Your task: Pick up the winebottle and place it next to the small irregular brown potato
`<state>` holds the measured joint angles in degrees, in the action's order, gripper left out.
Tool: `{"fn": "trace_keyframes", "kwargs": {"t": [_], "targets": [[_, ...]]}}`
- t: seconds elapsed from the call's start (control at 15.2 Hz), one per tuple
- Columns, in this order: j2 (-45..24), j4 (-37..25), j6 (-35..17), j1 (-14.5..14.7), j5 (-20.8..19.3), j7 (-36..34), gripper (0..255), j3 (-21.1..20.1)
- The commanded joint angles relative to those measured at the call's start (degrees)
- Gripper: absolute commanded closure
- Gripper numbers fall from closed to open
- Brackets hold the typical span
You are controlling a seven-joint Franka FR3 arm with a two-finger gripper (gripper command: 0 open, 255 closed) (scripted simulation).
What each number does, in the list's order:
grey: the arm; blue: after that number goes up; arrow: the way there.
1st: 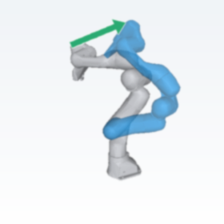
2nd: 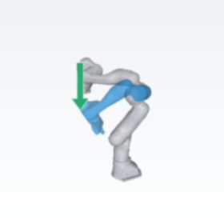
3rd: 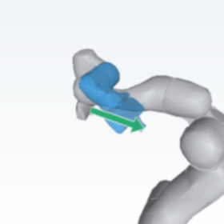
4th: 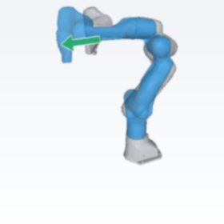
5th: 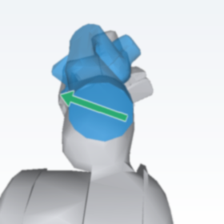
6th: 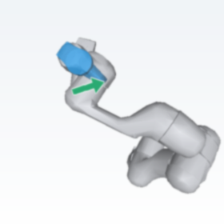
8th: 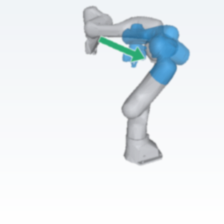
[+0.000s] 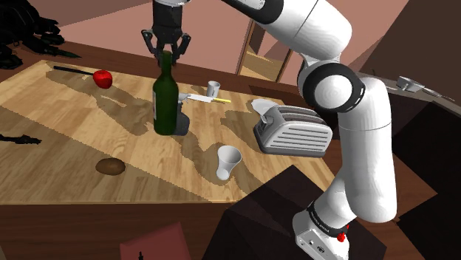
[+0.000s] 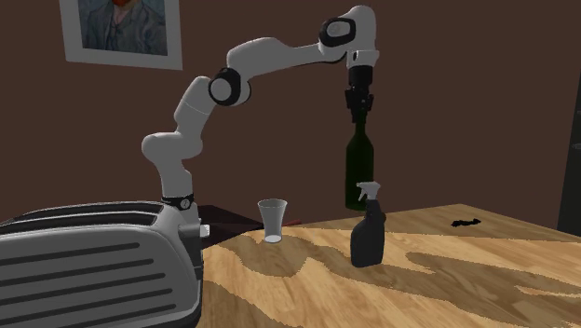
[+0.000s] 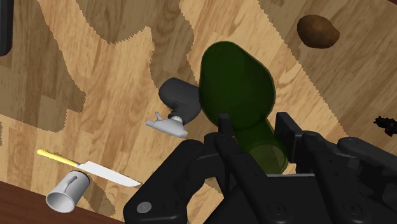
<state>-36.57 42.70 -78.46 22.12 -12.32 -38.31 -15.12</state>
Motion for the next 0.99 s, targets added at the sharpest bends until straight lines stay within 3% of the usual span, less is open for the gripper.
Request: {"fn": "trace_keyframes", "kwargs": {"t": [0.0,0.4,0.92], "targets": [[0.49,2.11,-1.64,-0.03,0.08,-0.57,255,-0.11],[4.60,13.90,-9.19,-1.93,0.94,-1.29,255,-0.54],[6.88,23.86,-16.81,-3.23,1.38,-1.89,255,-0.66]]}}
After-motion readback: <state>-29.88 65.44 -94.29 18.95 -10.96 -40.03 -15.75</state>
